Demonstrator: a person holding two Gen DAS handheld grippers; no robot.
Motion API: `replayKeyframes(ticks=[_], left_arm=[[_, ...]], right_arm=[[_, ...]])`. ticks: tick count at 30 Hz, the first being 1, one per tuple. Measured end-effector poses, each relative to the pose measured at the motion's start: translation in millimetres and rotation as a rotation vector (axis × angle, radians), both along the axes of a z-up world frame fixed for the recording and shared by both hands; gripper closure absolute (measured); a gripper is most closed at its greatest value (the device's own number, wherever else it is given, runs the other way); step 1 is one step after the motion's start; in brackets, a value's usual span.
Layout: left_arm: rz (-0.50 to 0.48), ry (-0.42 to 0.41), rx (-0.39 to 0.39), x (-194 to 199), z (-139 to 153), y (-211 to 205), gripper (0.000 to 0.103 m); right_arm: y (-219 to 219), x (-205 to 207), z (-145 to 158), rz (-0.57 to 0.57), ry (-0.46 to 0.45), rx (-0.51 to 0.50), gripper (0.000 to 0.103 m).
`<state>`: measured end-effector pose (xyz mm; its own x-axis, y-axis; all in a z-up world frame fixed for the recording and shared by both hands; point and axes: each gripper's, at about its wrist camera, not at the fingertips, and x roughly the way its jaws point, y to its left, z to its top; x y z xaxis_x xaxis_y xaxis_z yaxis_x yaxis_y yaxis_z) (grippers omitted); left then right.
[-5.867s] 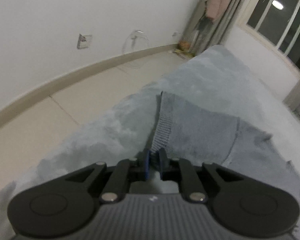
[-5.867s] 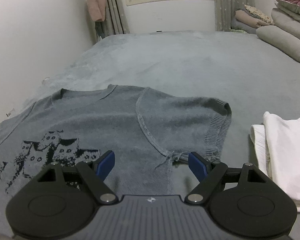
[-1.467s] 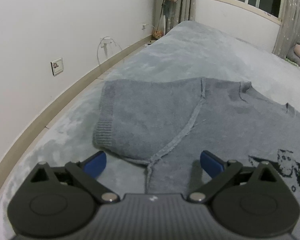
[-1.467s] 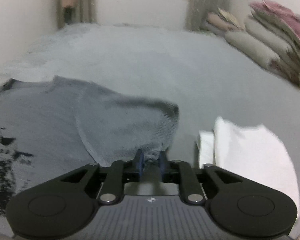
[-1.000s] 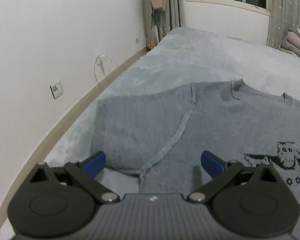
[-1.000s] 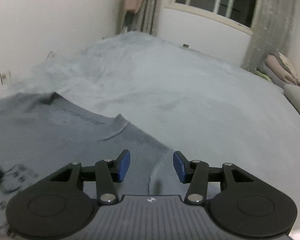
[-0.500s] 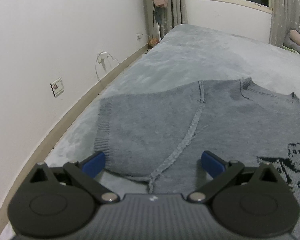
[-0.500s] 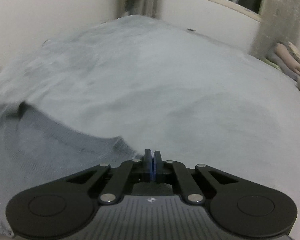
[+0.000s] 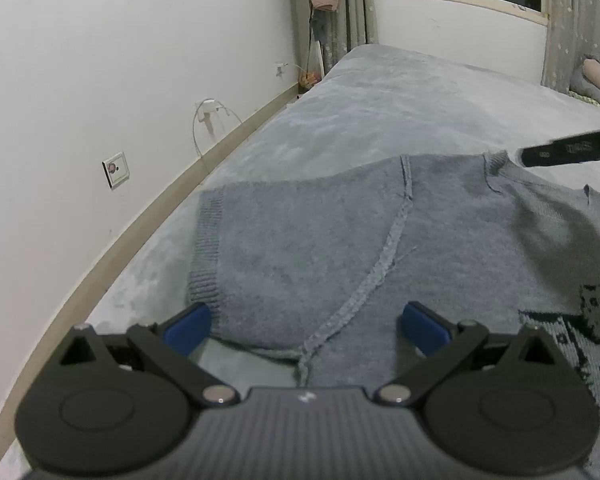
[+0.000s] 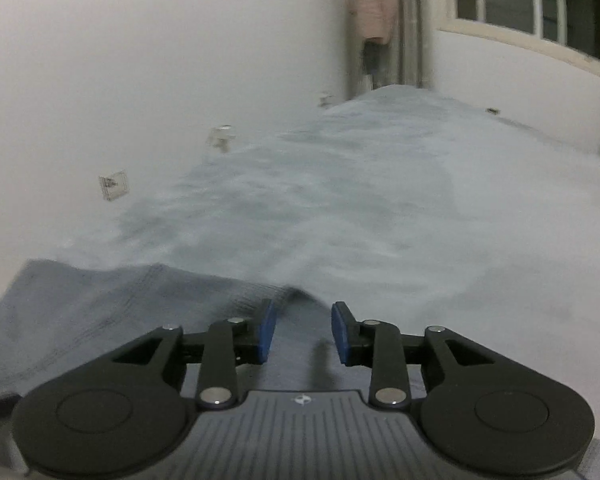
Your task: Fold clothes
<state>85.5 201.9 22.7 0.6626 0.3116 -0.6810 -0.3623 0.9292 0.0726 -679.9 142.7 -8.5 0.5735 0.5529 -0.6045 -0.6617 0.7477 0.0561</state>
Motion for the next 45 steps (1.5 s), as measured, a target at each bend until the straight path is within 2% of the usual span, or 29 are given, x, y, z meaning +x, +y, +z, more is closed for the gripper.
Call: replayKeyframes(ticks=[4, 6, 7, 9, 12, 14, 17, 18, 19, 21, 22, 23, 24, 25, 26, 31, 35, 39, 43, 45], left_arm=[[0.005, 0.0, -0.013, 0, 0, 2, 0.001], [0.006, -0.002, -0.017, 0, 1, 2, 0.001], [0.007, -0.003, -0.018, 0, 1, 2, 0.001], [0.009, -0.004, -0.019, 0, 1, 2, 0.001], [0.012, -0.003, -0.018, 0, 0, 1, 0.001], [0.012, 0.0, -0.014, 0, 0, 1, 0.001], [0.012, 0.001, -0.014, 0, -1, 2, 0.001], [0.012, 0.001, -0.014, 0, -1, 2, 0.0], [0.012, 0.001, -0.014, 0, -1, 2, 0.0], [0.011, 0.003, -0.012, 0, -2, 2, 0.0], [0.011, 0.002, -0.01, -1, -2, 2, 0.0], [0.013, 0.0, -0.009, -1, -2, 1, 0.0], [0.014, 0.0, -0.007, -1, -1, 0, 0.0], [0.012, -0.002, -0.007, -1, -1, 0, 0.0], [0.006, -0.003, -0.007, -2, -1, -2, 0.0], [-0.044, 0.001, -0.004, -1, -1, -14, 0.0], [-0.096, 0.003, 0.019, 0, -3, -32, 0.0], [-0.125, -0.014, -0.009, 0, -2, -47, 0.0], [-0.176, -0.021, -0.012, 1, -3, -59, 0.0], [-0.177, -0.017, -0.02, 1, -6, -59, 0.0]], right_arm=[[32, 6, -11, 0.003, 0.025, -0.031, 0.07], [43, 11, -16, -0.016, 0.004, -0.059, 0.093], [48, 14, -18, -0.025, -0.007, -0.073, 0.1], [58, 20, -23, -0.044, -0.028, -0.101, 0.1], [68, 19, -21, -0.077, -0.135, -0.179, 0.1], [77, 20, -31, -0.059, -0.115, -0.214, 0.1], [87, 15, -49, -0.054, -0.181, -0.294, 0.099], [88, 13, -49, -0.064, -0.195, -0.31, 0.099], [83, 11, -41, -0.078, -0.183, -0.284, 0.098], [72, 9, -26, -0.105, -0.156, -0.223, 0.093], [63, 6, -16, -0.118, -0.14, -0.179, 0.083], [54, 1, -8, -0.124, -0.13, -0.148, 0.067], [41, -7, -1, -0.126, -0.12, -0.121, 0.058], [32, -14, 2, -0.127, -0.112, -0.12, 0.044], [23, -22, 4, -0.127, -0.106, -0.121, 0.039], [-31, -60, 5, -0.169, -0.023, -0.143, 0.033], [-74, -92, -3, -0.206, 0.002, -0.193, 0.031], [-115, -123, -4, -0.27, 0.035, -0.155, 0.028], [-136, -150, -6, -0.296, 0.019, -0.116, 0.013], [-141, -157, -7, -0.32, 0.002, -0.114, 0.011]])
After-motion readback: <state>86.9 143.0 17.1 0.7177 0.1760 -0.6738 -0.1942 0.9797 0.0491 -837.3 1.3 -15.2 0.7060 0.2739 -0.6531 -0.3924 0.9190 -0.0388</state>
